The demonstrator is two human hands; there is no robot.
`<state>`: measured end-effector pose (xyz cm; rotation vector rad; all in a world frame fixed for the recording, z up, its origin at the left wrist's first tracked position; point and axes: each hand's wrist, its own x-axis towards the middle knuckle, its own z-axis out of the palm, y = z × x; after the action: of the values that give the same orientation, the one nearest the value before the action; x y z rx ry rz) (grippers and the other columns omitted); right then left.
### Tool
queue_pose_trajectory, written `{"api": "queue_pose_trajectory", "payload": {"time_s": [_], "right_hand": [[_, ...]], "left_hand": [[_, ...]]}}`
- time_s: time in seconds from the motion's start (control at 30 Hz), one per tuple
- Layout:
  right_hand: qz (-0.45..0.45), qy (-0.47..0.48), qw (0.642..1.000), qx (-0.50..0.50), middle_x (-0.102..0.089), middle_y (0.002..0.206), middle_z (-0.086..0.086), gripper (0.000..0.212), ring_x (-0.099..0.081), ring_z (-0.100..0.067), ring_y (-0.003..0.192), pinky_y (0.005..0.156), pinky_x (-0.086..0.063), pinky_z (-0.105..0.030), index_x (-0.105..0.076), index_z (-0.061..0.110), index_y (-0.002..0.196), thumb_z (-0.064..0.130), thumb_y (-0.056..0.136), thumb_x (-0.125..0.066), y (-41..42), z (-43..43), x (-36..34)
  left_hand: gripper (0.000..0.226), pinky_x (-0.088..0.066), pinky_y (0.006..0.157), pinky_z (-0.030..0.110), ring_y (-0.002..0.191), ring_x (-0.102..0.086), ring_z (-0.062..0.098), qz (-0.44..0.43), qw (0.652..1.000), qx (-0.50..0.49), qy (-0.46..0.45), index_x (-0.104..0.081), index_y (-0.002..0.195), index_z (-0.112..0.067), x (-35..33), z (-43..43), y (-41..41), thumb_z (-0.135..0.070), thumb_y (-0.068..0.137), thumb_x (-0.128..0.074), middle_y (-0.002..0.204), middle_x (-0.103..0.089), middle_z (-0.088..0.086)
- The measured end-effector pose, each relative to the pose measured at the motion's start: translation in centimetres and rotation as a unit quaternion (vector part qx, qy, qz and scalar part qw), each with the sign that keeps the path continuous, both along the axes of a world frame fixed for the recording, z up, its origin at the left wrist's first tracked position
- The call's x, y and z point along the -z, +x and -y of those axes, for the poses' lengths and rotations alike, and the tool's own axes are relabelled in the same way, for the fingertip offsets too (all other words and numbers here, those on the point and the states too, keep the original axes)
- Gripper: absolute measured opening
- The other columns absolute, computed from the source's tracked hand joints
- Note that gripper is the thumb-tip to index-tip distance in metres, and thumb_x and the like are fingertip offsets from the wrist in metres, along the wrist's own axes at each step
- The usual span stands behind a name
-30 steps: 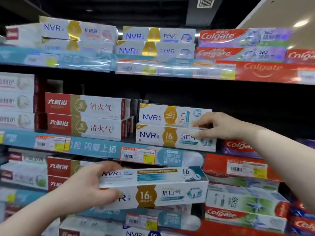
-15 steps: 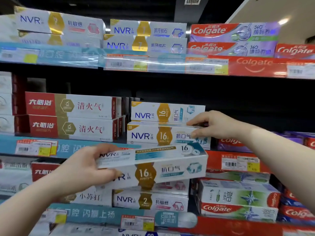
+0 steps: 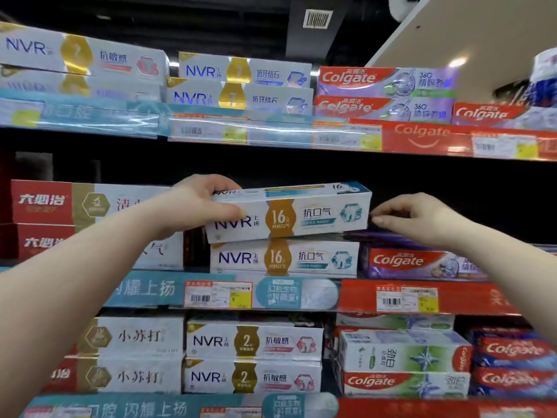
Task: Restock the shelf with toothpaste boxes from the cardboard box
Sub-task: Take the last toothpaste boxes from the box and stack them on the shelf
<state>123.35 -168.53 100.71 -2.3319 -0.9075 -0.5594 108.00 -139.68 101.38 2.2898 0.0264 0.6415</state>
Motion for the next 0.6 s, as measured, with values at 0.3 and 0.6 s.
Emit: {"api": "queue_pose_trajectory", "payload": {"time_s": [0.3,0.6], "right_hand": [[-0.052,-0.082,0.995,-0.008,-0.065,0.108,0.005,0.031,-0.059,-0.011,0.097,0.083,-0.044,-0.024,-0.064,0.022,0.113,0.028,0.083,-0.063,0.0,-0.6,0.8],[-0.096,-0.152,0.982,-0.057,-0.069,0.107,0.012,0.05,-0.062,-0.007,0.098,0.094,-0.048,-0.034,-0.068,0.029,0.102,0.064,0.068,-0.056,-0.9,-1.6,0.9]], "left_hand": [[0.039,-0.053,0.077,0.028,0.088,-0.066,0.012,-0.01,0.999,-0.009,-0.041,-0.056,0.12,-0.024,0.7,-0.7,2.1,-0.02,0.082,-0.065,0.102,-0.066,-0.003],[0.072,-0.046,0.077,0.03,0.091,-0.053,0.014,0.075,0.984,-0.161,-0.016,-0.037,0.135,-0.02,3.5,1.2,0.7,-0.031,0.074,-0.073,0.109,-0.054,-0.005]]}}
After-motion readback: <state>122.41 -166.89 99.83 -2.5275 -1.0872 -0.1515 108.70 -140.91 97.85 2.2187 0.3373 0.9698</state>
